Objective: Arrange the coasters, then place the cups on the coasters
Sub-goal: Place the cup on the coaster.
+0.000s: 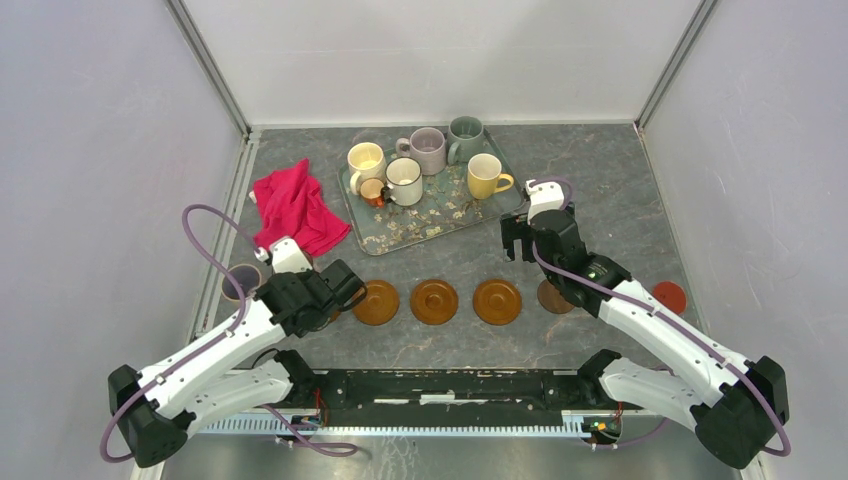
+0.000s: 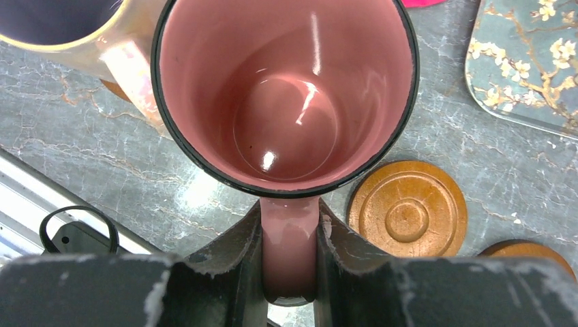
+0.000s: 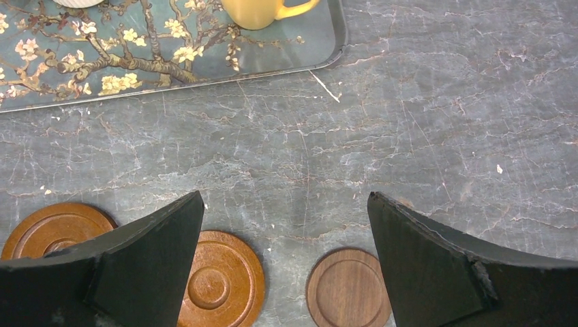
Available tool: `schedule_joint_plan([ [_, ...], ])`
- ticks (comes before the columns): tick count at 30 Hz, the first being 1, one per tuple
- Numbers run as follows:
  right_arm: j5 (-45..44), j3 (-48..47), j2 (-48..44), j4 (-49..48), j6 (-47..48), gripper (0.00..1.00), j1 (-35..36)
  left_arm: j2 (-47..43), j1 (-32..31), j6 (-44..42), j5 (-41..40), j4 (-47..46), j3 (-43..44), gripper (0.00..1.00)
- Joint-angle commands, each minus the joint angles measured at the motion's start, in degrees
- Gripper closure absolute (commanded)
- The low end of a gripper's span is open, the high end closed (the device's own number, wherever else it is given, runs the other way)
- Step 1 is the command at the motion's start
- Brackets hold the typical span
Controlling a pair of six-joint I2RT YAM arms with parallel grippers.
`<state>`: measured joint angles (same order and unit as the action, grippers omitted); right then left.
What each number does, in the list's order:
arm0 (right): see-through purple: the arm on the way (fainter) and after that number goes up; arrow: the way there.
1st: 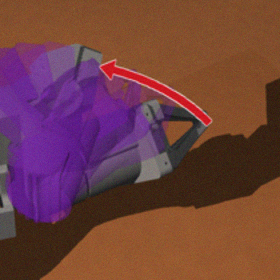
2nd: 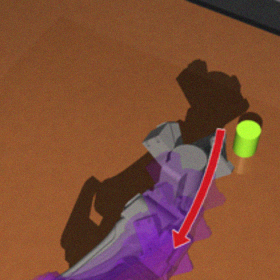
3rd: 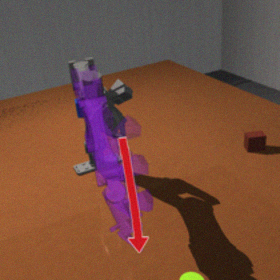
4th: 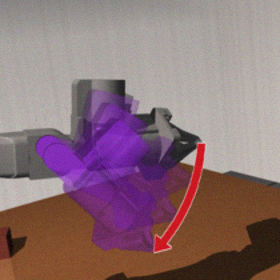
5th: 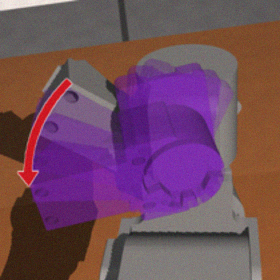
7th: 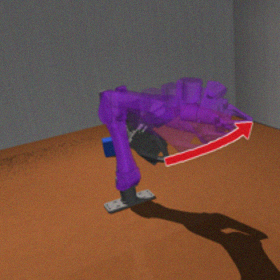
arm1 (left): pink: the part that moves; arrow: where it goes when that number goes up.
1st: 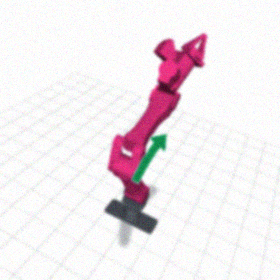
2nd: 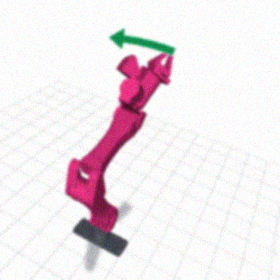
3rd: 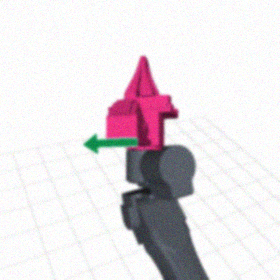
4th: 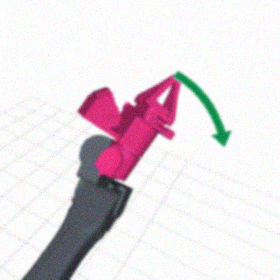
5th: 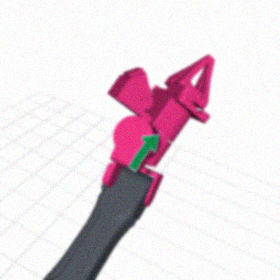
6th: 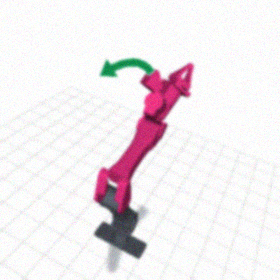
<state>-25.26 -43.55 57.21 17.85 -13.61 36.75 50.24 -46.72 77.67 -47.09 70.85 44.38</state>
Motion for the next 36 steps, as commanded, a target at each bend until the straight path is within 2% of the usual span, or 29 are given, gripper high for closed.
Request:
schedule_joint_plan([
  [1, 0.25, 0.13, -0.92, -2.08, 0.38, 0.02, 0.33, -0.66, -0.13, 7.74, -7.34, -0.67, -0.26, 0.98],
  [23, 0.2, 0.57, -0.98, -2.44, 0.77, 0.02, 0.37, 3.94, -0.13, 9.0, -3.99, -7.58, -5.08, 0.98],
  [33, 0.18, 0.75, -1.16, -2.39, 0.86, 0.02, 0.28, 5.39, -0.13, 11.43, -2.71, -6.35, -5.17, 0.98],
  [36, 0.14, 0.79, -1.29, -2.45, 0.83, 0.02, 0.3, 5.46, -0.08, 12.61, -2.36, -5.67, -5.17, 0.94],
])
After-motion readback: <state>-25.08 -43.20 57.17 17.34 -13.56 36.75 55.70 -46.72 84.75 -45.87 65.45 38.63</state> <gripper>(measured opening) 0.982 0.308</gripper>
